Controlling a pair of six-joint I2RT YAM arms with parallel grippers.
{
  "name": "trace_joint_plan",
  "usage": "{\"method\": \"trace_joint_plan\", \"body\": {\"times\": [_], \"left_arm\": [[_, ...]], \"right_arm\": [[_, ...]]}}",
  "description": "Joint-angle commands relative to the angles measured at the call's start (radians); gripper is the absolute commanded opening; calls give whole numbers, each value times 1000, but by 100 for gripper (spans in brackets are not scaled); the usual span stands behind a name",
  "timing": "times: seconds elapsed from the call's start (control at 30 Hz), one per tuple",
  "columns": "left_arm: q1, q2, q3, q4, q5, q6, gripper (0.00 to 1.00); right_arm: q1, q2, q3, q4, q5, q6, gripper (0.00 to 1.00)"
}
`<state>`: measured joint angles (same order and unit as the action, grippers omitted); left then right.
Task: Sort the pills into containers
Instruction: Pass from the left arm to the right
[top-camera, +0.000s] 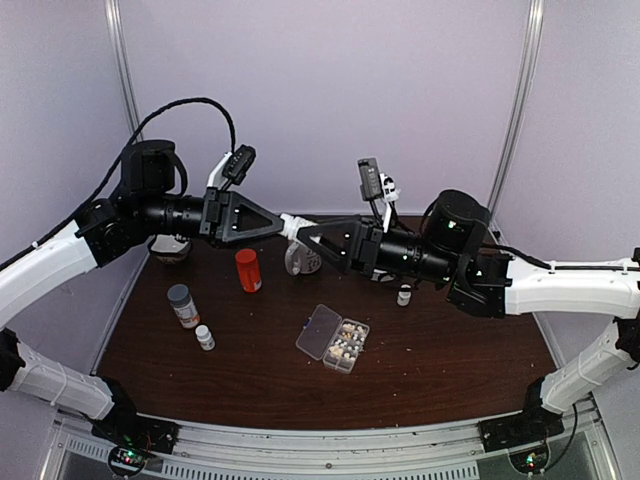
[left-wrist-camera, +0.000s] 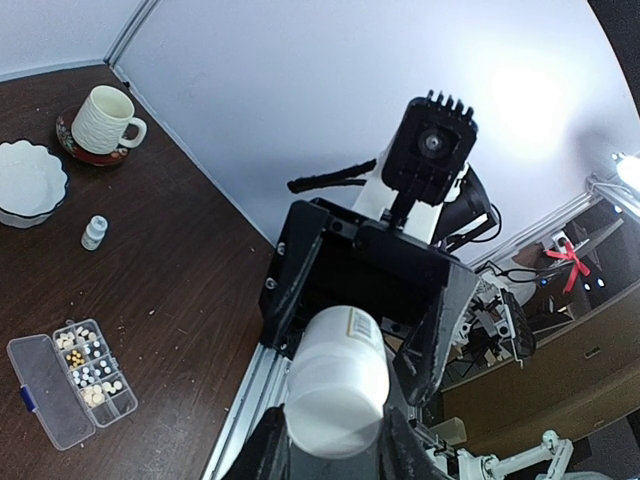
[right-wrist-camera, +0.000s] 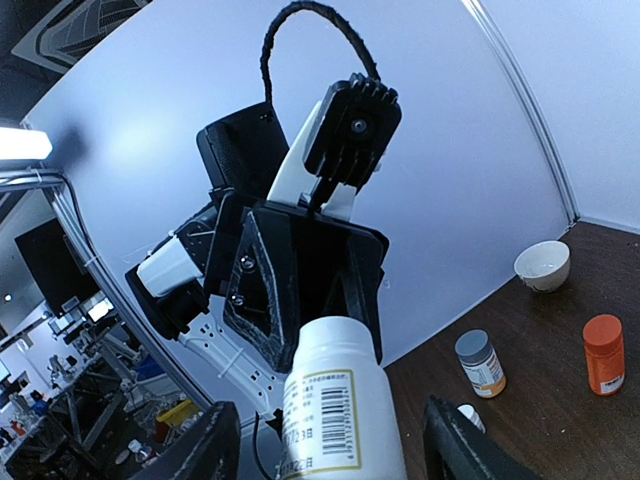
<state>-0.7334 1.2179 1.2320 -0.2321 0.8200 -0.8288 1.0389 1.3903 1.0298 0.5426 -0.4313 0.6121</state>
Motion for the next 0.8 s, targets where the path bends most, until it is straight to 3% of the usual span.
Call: {"method": "trace_joint_plan", "body": {"times": [0.0,0.23,0.4,0.57,0.77], "left_arm": [[-4,-1,-8,63,19,-8,11],[-4,-6,-14,74,28,-12,11],[-4,-5,-24,82,30,-30,11],[-4,18,-19,44,40,-43,11],[-4,35,18,-16,51,-49,11]], "right_arm": [[9,-3,-2,11,-18,-21,60],[9,-5,-12,-8,-21,-36,39],[18,-9,-2,-45,-19,-101,35],[53,-33,25,-188,78,-326,28],[125,-38,66,-314,360,-711,23]]}}
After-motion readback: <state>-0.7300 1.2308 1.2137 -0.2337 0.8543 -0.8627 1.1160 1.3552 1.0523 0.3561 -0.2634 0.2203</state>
